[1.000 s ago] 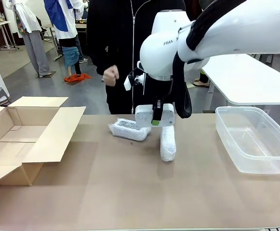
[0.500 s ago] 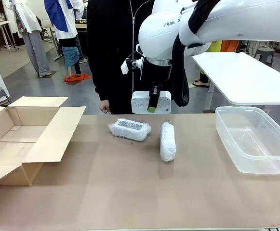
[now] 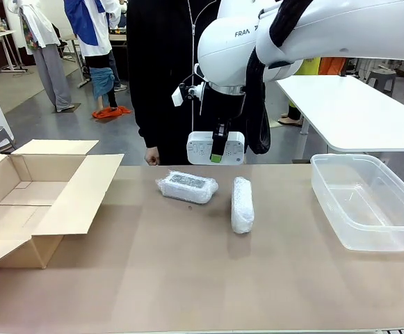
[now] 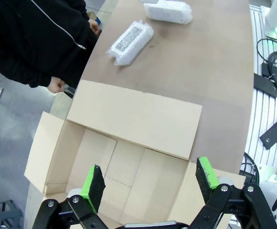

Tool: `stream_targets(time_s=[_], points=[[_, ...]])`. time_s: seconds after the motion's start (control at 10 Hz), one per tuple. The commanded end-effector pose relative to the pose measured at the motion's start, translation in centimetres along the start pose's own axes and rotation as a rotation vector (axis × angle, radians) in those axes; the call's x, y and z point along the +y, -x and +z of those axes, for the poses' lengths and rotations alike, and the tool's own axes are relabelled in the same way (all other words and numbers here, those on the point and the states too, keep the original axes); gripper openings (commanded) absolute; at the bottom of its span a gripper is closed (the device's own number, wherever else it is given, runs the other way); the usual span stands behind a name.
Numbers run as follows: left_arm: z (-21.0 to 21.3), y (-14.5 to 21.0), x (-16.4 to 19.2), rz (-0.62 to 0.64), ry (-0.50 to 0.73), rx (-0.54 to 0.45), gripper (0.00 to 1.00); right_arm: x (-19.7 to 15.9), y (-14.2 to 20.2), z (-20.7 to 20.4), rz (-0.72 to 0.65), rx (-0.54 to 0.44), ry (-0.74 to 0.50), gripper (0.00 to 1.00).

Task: Separate and place wrapped and unwrapped clocks.
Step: Pick up the Digital clock indicated by the person, then if the picked Digital clock is wrapped, place it in the Package Box ; if not, place it in the Organizing box.

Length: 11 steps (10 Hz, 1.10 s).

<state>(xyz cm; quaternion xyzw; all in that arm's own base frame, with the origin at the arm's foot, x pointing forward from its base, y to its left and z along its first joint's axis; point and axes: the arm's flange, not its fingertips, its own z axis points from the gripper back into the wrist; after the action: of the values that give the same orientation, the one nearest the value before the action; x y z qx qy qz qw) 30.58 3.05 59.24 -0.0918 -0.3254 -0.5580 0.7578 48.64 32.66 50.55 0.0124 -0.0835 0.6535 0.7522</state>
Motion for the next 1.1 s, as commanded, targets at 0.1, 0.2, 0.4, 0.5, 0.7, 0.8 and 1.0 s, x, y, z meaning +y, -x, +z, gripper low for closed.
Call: stream_targets(time_s=[0.1,0.2,0.4,0.5,0.7,0.8,1.0], points=[[0.05,0.21,0.10,-0.016,0.011,-0.011,1.00,-0.10,0.19,0.21,0.001,0.002,0.007,0.12],[0.05,0.21,0.10,-0.016,0.011,-0.011,1.00,-0.10,0.19,0.21,0.001,0.002,0.007,0.12],[0.05,0.21,0.10,-0.016,0.011,-0.011,1.00,-0.10,0.19,0.21,0.001,0.002,0.007,0.12],[0.05,0.21,0.10,-0.016,0.011,-0.011,1.00,-0.10,0.19,0.21,0.001,0.002,0.007,0.12],[0.05,0.21,0.10,-0.016,0.011,-0.011,1.00,-0.10,0.19,0.21,0.001,0.002,0.007,0.12],[0.05,0.21,0.10,-0.016,0.011,-0.011,1.00,-0.10,0.19,0.21,0.001,0.002,0.007,0.12],[0.05,0.21,0.10,-0.016,0.011,-0.011,1.00,-0.10,0.19,0.21,0.001,0.002,0.007,0.12]])
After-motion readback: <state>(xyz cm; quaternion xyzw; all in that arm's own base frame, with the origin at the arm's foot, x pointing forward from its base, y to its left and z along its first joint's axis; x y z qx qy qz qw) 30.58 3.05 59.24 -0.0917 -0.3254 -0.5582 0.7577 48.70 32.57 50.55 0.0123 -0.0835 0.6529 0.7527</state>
